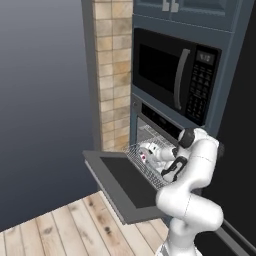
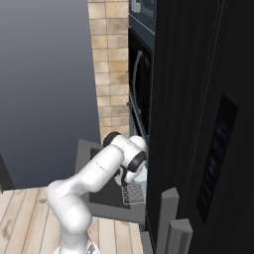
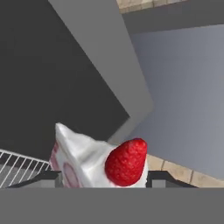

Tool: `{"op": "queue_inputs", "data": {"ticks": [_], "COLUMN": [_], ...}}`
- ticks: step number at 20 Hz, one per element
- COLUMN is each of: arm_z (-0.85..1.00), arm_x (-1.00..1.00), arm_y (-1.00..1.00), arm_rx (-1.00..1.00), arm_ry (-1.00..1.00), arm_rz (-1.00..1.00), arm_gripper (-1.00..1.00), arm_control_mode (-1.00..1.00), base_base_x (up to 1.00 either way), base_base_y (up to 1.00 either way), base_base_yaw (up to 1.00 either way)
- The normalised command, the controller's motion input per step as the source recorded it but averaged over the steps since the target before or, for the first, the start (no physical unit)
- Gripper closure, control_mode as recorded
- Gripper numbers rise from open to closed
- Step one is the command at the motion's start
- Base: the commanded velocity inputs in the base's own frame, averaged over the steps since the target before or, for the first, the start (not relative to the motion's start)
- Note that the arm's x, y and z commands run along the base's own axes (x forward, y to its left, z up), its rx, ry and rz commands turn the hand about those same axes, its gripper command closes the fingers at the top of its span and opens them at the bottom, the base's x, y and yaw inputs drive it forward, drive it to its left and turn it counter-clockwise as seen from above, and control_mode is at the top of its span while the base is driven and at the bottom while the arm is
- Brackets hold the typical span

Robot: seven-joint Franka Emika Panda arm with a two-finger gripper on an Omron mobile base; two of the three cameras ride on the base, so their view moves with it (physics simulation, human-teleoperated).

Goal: Take the baked cake out of the oven and place it on the plate for cooling. Then close the oven door.

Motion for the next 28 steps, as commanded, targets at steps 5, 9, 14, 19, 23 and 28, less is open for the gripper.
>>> {"op": "queue_inputs", "data": {"ticks": [5, 9, 14, 19, 23, 28], "arm_z": [0.11, 0.00, 0.11, 0.66, 0.97, 0.98], "arm_x": [-1.00, -1.00, -1.00, -0.79, -0.37, -0.34], "arm_y": [0.98, 0.88, 0.35, 0.06, 0.00, -0.09], "arm_rx": [-0.19, -0.23, -0.11, 0.00, 0.08, 0.11], "arm_ry": [-0.45, -0.55, -0.43, -0.16, 0.00, 0.03], "arm_rz": [-0.08, -0.05, 0.00, -0.07, -0.12, -0.12], "arm_gripper": [1.00, 1.00, 1.00, 1.00, 1.00, 1.00], "arm_control_mode": [-1.00, -1.00, -1.00, -1.00, -1.00, -1.00], "base_base_x": [0.00, 0.00, 0.00, 0.00, 0.00, 0.00], "base_base_y": [0.00, 0.00, 0.00, 0.00, 0.00, 0.00], "base_base_yaw": [0.00, 0.00, 0.00, 0.00, 0.00, 0.00]}}
